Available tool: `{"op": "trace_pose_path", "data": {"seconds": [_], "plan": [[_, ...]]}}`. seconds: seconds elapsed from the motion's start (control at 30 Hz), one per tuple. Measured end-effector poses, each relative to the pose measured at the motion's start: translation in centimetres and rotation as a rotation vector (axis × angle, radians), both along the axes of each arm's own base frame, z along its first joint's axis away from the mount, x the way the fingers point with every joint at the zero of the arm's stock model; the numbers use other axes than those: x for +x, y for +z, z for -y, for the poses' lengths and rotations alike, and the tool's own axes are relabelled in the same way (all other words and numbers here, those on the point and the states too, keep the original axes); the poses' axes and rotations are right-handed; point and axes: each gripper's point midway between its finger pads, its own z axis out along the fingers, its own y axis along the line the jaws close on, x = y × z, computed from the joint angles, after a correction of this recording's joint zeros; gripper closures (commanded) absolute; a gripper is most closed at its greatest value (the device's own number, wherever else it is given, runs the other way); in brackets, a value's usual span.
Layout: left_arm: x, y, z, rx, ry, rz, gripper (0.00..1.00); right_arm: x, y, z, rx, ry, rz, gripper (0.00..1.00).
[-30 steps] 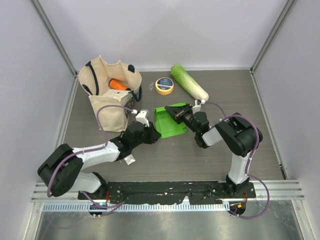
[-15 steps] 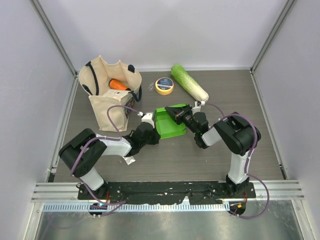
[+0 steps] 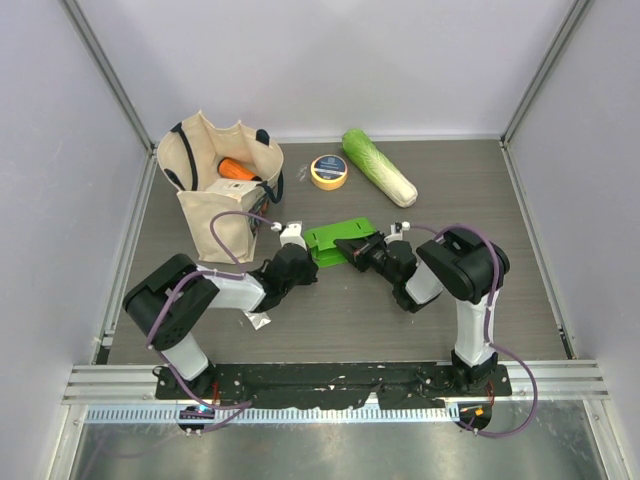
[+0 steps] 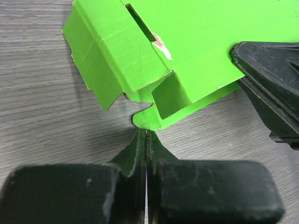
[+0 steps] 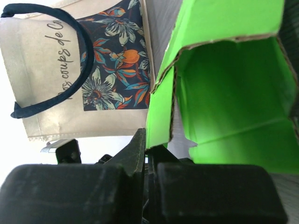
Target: Fold the paper box
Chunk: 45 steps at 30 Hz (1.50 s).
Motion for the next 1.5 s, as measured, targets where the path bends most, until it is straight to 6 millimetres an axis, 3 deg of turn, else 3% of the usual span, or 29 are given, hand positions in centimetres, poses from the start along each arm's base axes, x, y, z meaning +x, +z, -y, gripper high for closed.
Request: {"op": "trace_pose_path", "data": {"seconds": [0.13,0.27,0.4,0.53,0.63,0.7,0.87,0.93,1.0,1.17,1.5], "plan": [[-0.3,0.0,-0.2,0.006,-0.009,-0.002,0.96,0.1,-0.7,0.1,-0.018,-0.004,-0.008,0.96],[-1.4,0.7,-0.8,0.009,-0.035,-0.002,0.85,1.0,0.4,-0.2,-0.004,-0.012,0.017,0.99],[-2.3,3.1,-1.2,-0.03,-0.06,0.036,0.75,1.7,3.1,-0.4,0.018,-0.025,0.019,0.99],[-2.7,6.4,-2.0,-0.065,-0.059,0.093,0.75,2.5,6.8,-0.6,0.011,-0.041,0.009,0.99],[-2.1,7.8,-3.1,-0.053,-0.022,0.111,0.75,3.1,8.4,-0.7,-0.001,-0.053,-0.01,0.99],[-1.2,8.6,-4.1,-0.042,0.02,0.117,0.75,3.4,8.0,-0.6,-0.017,-0.059,-0.047,0.99],[0.6,10.4,-6.8,-0.042,0.118,0.137,0.67,2.8,3.9,-0.2,-0.089,-0.067,-0.203,0.99],[1.2,10.5,-7.7,-0.036,0.148,0.137,0.62,2.7,2.8,0.0,-0.104,-0.072,-0.252,0.99],[1.8,10.7,-8.3,-0.026,0.171,0.13,0.64,3.0,3.0,-0.1,-0.104,-0.078,-0.267,0.99],[4.3,10.9,-7.8,0.018,0.174,0.111,0.67,3.5,3.3,-0.1,-0.11,-0.085,-0.286,0.99],[6.5,4.9,-6.2,0.18,0.094,0.015,0.67,4.5,2.4,0.7,-0.081,-0.11,-0.324,0.99]]}}
